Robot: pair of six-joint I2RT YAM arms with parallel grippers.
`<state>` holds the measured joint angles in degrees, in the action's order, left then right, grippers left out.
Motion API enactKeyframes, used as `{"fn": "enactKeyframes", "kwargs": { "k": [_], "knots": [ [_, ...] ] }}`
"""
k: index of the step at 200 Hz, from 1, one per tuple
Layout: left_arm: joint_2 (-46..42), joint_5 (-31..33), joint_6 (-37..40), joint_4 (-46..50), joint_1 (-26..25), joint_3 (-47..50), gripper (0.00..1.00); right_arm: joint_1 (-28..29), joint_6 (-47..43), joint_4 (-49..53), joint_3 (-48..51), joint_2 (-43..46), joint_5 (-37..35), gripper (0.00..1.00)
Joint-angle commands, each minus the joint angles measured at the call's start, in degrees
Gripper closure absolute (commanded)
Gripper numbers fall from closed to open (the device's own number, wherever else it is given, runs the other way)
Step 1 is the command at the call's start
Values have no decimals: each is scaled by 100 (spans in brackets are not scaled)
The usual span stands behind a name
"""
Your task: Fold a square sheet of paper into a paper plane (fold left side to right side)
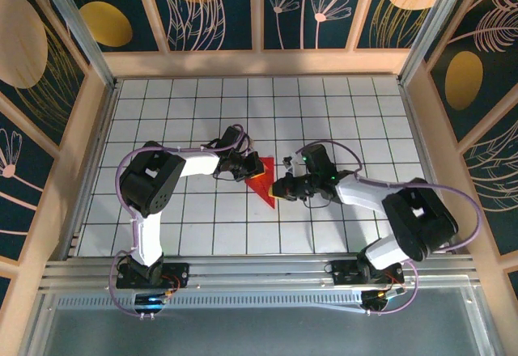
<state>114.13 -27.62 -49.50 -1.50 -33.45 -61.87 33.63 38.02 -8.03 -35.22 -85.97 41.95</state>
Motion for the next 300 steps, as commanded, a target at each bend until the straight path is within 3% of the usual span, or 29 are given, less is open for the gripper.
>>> {"fn": "enactKeyframes", "kwargs": {
  "k": [1, 113, 189, 224, 260, 300],
  "knots": [
    [448, 661, 100, 747, -30, 131, 100, 27, 245, -471, -207, -380, -358, 100],
    [408, 645, 79, 735, -29, 63, 100, 64, -25, 76, -387, -1188, -869, 100],
    [-9, 483, 176, 488, -29, -306, 95, 318, -418, 1277, -682, -1420, -1813, 100],
    [-628, 518, 94, -64, -25, -90, 91, 471, -477, 1740, -877, -1567, -2254, 100],
    [-1132, 99, -278, -1072, -30, 751, 98, 557, -441, 2095, -1011, -1634, -2674, 100],
    [-1014, -358, -512, -1807, -165, 1246, 100, 588, -411, 2335, -1082, -1668, -2947, 100]
  ]
}}
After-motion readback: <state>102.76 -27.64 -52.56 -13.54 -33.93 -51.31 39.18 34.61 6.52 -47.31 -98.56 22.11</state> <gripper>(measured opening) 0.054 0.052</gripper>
